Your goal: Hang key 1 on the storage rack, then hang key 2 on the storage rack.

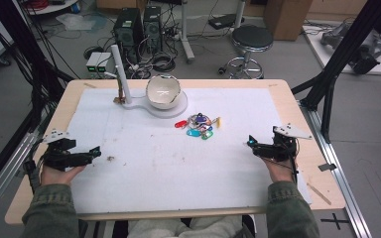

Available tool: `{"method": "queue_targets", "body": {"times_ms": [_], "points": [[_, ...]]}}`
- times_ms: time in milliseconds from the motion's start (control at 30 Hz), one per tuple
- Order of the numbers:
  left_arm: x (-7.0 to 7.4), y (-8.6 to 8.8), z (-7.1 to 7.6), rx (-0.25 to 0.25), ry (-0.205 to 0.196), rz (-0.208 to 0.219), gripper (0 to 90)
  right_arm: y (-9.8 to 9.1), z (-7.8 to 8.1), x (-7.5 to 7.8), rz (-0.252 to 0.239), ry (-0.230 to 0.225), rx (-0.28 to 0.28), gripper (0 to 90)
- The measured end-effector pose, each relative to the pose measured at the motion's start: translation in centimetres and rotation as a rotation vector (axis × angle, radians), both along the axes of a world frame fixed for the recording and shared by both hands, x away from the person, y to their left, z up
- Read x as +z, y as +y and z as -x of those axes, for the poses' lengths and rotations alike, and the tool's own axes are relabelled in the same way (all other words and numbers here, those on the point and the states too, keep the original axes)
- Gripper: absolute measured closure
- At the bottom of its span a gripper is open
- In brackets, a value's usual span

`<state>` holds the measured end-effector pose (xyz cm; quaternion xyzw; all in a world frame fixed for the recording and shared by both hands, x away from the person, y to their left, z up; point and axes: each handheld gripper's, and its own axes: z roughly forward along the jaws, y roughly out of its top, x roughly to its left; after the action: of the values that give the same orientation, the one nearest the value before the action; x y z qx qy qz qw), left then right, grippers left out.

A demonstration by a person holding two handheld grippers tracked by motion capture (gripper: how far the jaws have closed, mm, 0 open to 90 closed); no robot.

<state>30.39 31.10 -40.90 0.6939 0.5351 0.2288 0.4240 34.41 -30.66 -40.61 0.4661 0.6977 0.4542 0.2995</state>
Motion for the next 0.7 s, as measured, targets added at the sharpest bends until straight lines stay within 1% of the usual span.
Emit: {"method": "queue_targets", "body": {"times_ms": [200,300,500,633,700], "points": [[-0.2,0.0,0.1,-0.013,-0.009,-0.005,2.1,1.0,-0.3,0.4,0.006,0.014,0.044,0.6],[-0.3,0.1,0.2,-0.016,-0.009,-0.003,2.1,1.5,-0.5,0.8,0.033,0.032,0.063,0.6],[-0.8,0.3,0.4,-0.014,-0.007,-0.009,2.1,2.2,-1.1,1.0,0.046,0.091,0.096,0.6],[-1.0,0.4,0.4,-0.019,-0.007,-0.002,2.1,3.0,-1.6,1.1,0.065,0.121,0.114,0.6],[-1.1,0.4,0.4,-0.019,-0.002,-0.001,2.1,3.5,-2.1,1.0,0.080,0.148,0.118,0.6]]}}
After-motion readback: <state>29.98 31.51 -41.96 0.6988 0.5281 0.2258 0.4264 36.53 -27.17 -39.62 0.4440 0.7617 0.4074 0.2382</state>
